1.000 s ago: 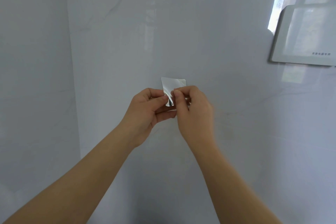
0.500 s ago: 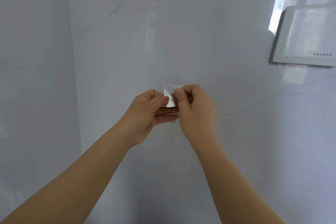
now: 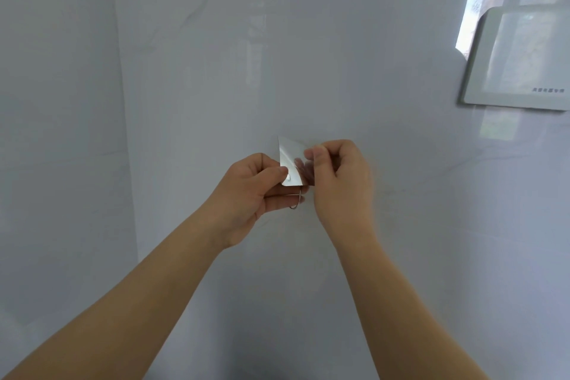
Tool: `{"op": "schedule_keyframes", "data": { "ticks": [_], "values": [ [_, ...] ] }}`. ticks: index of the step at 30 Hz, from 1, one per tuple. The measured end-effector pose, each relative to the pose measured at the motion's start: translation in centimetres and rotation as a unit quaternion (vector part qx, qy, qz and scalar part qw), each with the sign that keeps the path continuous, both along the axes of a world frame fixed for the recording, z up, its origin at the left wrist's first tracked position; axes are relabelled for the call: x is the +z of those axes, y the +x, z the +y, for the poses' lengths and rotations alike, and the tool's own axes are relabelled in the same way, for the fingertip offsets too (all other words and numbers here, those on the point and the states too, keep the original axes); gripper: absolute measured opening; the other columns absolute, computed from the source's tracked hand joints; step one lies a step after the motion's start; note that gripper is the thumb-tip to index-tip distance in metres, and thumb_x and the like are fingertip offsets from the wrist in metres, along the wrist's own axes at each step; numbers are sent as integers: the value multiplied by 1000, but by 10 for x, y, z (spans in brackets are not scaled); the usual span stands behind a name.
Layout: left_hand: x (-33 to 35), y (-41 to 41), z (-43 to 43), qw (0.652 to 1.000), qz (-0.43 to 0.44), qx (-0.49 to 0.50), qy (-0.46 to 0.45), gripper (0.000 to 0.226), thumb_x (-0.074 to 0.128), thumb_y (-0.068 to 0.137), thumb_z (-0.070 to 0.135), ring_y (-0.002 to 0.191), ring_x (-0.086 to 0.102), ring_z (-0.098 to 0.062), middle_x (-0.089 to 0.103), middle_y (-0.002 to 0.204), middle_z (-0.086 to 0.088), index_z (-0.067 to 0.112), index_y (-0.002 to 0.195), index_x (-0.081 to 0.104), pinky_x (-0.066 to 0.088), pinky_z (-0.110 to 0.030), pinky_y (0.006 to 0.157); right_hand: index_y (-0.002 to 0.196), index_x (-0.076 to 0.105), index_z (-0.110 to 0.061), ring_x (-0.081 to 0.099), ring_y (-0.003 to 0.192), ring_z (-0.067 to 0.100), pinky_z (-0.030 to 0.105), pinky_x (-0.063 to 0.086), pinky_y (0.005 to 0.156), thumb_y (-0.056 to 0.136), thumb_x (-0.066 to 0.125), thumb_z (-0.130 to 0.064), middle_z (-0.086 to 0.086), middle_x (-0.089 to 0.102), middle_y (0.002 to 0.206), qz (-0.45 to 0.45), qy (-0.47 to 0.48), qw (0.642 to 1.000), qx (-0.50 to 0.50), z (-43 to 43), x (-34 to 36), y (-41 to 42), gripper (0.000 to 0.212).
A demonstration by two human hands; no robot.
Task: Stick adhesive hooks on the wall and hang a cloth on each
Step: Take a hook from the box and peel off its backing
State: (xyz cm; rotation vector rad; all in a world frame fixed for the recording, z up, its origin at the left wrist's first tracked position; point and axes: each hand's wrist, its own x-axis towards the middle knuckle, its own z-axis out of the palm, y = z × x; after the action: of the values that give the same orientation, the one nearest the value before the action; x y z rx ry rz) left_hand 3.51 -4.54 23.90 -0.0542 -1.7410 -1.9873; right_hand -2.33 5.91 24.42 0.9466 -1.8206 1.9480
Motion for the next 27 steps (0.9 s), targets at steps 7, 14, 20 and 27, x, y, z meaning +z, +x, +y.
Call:
{"op": "schedule_keyframes", "data": {
  "ticks": [7,14,20,27],
  "values": [
    [-1,-4,-4,1000,13,-13,6,27,42,94,0,65,69,-21,70,68,-9,6,68,46,59,-31,69,76,48,-20,68,70,8,22,57,63,98,42,-13,-5,62,80,-45,-59,997,1,1,7,-4,24],
    [-4,-4,-13,998,20,-38,54,31,37,94,-1,59,67,-18,67,62,-7,8,65,42,60,-30,62,80,43,-16,67,56,5,15,50,54,100,36,-13,-2,67,67,-92,-117,989,7,5,17,-9,22],
    [-7,-4,-21,995,14,-45,83,32,34,95,-2,60,68,-21,69,65,-6,8,65,40,58,-29,58,81,45,-16,63,54,0,16,47,52,100,36,-16,-7,66,62,-95,-134,986,-27,5,18,-13,21],
    [-8,-4,-28,994,17,-42,100,33,33,96,0,64,70,-22,71,68,-6,9,65,38,59,-29,61,81,42,-21,67,65,6,20,49,54,100,35,-17,-6,68,72,-76,-186,978,-62,10,24,-10,20]
  ]
}}
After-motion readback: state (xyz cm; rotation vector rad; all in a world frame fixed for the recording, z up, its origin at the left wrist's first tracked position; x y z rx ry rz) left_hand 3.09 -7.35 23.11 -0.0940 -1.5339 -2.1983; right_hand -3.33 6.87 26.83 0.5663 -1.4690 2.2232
